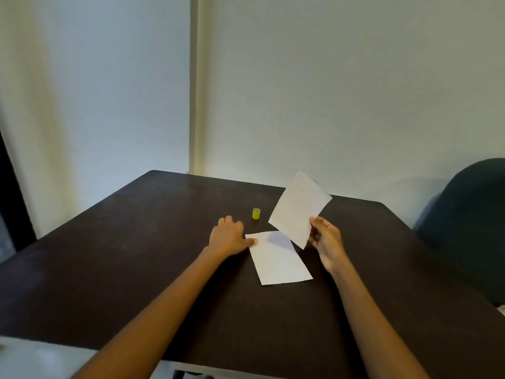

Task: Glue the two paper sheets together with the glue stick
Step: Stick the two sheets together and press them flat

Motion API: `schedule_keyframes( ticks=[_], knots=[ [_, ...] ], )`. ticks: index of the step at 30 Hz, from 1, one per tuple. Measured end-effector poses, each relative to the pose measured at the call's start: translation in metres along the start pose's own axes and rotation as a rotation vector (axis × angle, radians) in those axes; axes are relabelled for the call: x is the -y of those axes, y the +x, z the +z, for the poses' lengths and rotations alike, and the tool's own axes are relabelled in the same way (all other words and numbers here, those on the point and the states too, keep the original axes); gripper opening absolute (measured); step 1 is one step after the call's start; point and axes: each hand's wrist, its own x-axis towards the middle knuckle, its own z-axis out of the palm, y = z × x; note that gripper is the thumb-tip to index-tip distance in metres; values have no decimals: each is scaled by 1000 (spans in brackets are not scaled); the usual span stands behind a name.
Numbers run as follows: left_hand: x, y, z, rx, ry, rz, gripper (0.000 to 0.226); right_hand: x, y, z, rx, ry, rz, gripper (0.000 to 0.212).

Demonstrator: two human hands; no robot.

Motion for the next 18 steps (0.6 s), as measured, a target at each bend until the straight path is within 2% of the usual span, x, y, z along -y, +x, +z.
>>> schedule_keyframes(
  ticks=[3, 7, 12, 15, 18],
  knots=[
    [-5, 6, 1, 23, -20, 7, 56, -2, 1, 3, -6, -1, -17, 16],
    [-14, 19, -1, 128, -256, 8, 34, -2, 4, -4, 2, 25, -23, 16],
    [-17, 26, 1, 159, -325, -38, 22, -5, 6, -4, 53, -64, -39, 18],
    [-15, 27, 1, 135, -325, -23, 33, -7, 7, -3, 64, -94, -43, 17],
    [-16, 24, -2, 182, -199, 32, 49, -9, 6, -1, 50, -134, -44, 16]
  ],
)
